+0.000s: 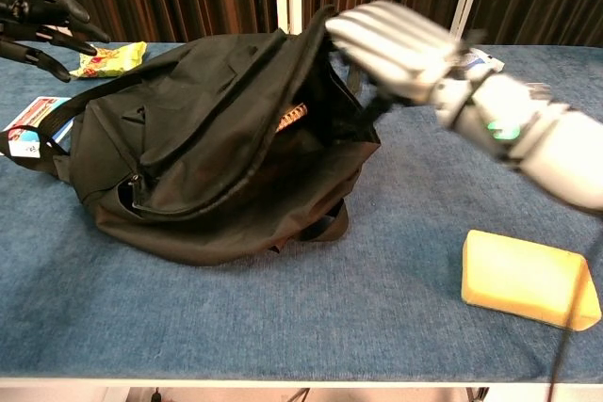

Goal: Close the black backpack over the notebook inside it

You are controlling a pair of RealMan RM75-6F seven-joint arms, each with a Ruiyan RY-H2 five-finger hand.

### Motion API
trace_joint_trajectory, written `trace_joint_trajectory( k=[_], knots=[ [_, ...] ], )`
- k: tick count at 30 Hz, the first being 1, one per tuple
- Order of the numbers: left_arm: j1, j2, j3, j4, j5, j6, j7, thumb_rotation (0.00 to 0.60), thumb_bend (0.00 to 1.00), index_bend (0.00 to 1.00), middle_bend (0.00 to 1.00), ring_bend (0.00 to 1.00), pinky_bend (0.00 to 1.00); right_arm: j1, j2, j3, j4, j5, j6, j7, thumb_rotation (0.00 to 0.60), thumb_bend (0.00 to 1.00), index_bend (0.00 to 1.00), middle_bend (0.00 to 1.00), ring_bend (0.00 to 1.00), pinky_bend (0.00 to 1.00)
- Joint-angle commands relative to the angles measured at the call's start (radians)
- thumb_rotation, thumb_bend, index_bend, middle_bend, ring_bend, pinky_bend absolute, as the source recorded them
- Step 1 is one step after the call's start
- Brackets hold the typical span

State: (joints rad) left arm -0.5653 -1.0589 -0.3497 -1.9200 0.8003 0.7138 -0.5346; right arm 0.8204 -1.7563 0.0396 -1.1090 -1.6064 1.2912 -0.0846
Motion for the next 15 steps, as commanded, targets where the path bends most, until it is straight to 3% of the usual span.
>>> trace_joint_trajectory(
  k=[1,6,11,13,15],
  knots=[
    [0.007,-0.005,0.034,0.009,0.04,0.06,0.072,0.6,0.53,0.48,0.31,0.23,0.47,-0.213,0.33,-0.144,-0.366,-0.022,0.136,-0.205,0.6,0.0,0.6,0.45,0.35,0.46],
    [0.052,-0.017,0.102,0.031,0.142,0.229,0.239,0.6,0.49,0.44,0.31,0.23,0.46,-0.36,0.486,-0.21,-0.452,-0.006,0.256,-0.204,0.6,0.0,0.59,0.45,0.35,0.51],
    [0.132,-0.06,0.201,0.102,0.278,0.496,0.526,0.6,0.3,0.35,0.3,0.23,0.37,-0.49,0.565,-0.199,-0.43,0.047,0.379,-0.061,0.6,0.02,0.54,0.43,0.35,0.5],
    [0.171,-0.073,0.238,0.138,0.322,0.584,0.615,0.6,0.24,0.3,0.27,0.22,0.3,-0.519,0.591,-0.192,-0.424,0.082,0.373,-0.006,0.6,0.02,0.44,0.37,0.31,0.42],
    [0.212,-0.081,0.273,0.176,0.373,0.658,0.674,0.6,0.21,0.28,0.25,0.19,0.27,-0.537,0.618,-0.185,-0.434,0.117,0.347,0.03,0.6,0.03,0.26,0.25,0.2,0.3]
  ],
)
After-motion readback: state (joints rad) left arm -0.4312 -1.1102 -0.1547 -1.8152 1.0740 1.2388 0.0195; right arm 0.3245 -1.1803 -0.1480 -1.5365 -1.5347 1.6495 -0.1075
